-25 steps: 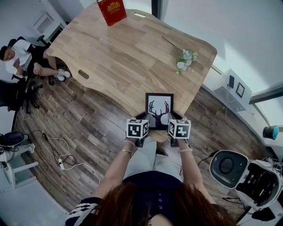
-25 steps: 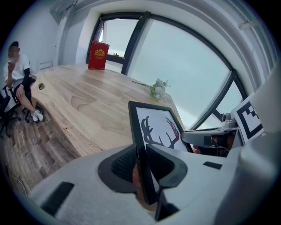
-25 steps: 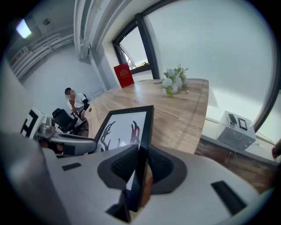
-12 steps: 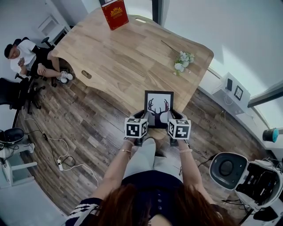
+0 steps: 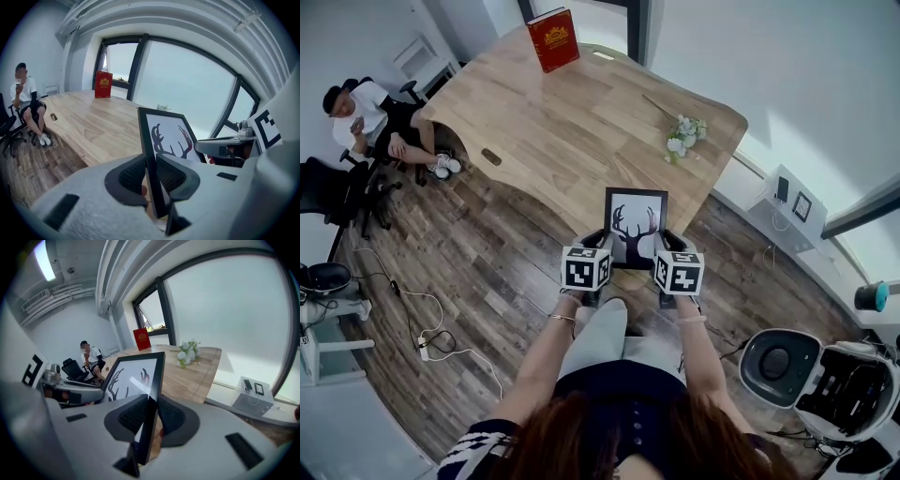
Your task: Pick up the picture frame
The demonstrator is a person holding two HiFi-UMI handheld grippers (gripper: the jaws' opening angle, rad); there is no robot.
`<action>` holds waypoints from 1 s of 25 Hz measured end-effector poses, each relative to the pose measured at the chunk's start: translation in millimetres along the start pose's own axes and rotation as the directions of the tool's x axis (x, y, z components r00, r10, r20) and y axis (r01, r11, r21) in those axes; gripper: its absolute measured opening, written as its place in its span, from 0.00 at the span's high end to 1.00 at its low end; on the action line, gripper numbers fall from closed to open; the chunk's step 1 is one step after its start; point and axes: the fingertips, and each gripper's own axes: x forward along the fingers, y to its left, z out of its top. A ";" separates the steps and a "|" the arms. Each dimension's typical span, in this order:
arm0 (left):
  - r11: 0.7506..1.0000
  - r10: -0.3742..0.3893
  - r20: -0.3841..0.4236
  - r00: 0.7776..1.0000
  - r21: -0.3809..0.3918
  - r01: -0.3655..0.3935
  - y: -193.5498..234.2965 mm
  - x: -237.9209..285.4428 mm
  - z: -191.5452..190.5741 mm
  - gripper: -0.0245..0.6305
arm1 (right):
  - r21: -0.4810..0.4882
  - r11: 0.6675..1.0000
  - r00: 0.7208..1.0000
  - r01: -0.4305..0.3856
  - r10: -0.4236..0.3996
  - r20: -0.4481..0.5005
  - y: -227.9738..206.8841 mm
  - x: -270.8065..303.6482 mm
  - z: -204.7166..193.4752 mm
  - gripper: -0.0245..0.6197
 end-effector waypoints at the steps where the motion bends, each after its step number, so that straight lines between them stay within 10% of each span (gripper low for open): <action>1: 1.000 0.003 0.006 1.000 0.003 -0.003 -2.0 -3.4 1.4 0.84 | -0.003 1.000 1.000 -0.002 0.002 0.006 0.7 -3.5 1.5 0.85; 25: 0.995 0.068 0.137 0.988 0.058 -0.077 -44.2 -70.0 12.2 0.84 | -0.073 0.996 0.990 -0.049 0.058 0.129 16.2 -76.1 16.0 0.85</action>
